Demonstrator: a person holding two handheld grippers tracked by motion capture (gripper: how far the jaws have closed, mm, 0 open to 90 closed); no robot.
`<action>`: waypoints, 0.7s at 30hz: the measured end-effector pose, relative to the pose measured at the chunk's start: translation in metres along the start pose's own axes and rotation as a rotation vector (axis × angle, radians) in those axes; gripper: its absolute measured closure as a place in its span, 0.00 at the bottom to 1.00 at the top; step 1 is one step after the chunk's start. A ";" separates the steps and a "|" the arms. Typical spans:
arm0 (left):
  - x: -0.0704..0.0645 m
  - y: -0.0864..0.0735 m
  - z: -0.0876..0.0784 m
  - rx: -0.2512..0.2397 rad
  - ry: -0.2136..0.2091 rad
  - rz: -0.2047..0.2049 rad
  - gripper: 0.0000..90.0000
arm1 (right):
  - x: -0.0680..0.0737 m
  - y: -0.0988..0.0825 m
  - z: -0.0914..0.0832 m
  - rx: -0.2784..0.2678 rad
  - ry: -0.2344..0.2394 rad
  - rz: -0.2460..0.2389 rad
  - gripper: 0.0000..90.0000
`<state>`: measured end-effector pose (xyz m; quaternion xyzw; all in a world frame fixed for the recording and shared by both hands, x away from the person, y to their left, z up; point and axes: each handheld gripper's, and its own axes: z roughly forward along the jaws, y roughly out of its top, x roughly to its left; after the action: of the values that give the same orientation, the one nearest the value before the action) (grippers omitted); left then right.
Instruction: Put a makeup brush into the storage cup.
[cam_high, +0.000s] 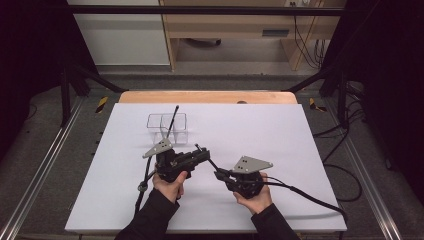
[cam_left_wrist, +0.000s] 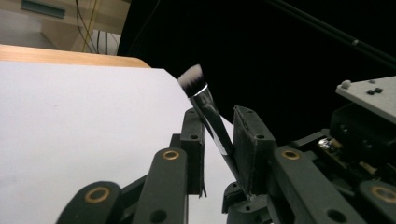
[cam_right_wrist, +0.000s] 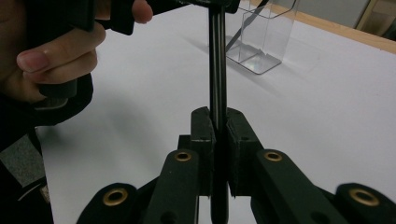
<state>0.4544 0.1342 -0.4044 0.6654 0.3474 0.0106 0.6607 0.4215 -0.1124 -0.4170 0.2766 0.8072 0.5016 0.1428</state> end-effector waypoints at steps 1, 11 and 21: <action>-0.001 0.000 0.000 -0.001 -0.008 0.000 0.83 | 0.000 0.000 0.000 0.002 0.002 -0.001 0.93; -0.011 0.002 0.000 -0.001 -0.063 0.029 0.91 | 0.001 -0.001 0.003 0.014 0.006 -0.004 0.91; -0.018 0.004 0.000 0.023 -0.025 0.106 0.92 | 0.001 0.000 0.000 0.006 -0.019 -0.007 0.74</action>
<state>0.4431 0.1260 -0.3926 0.6905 0.3035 0.0331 0.6557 0.4209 -0.1121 -0.4168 0.2789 0.8081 0.4962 0.1514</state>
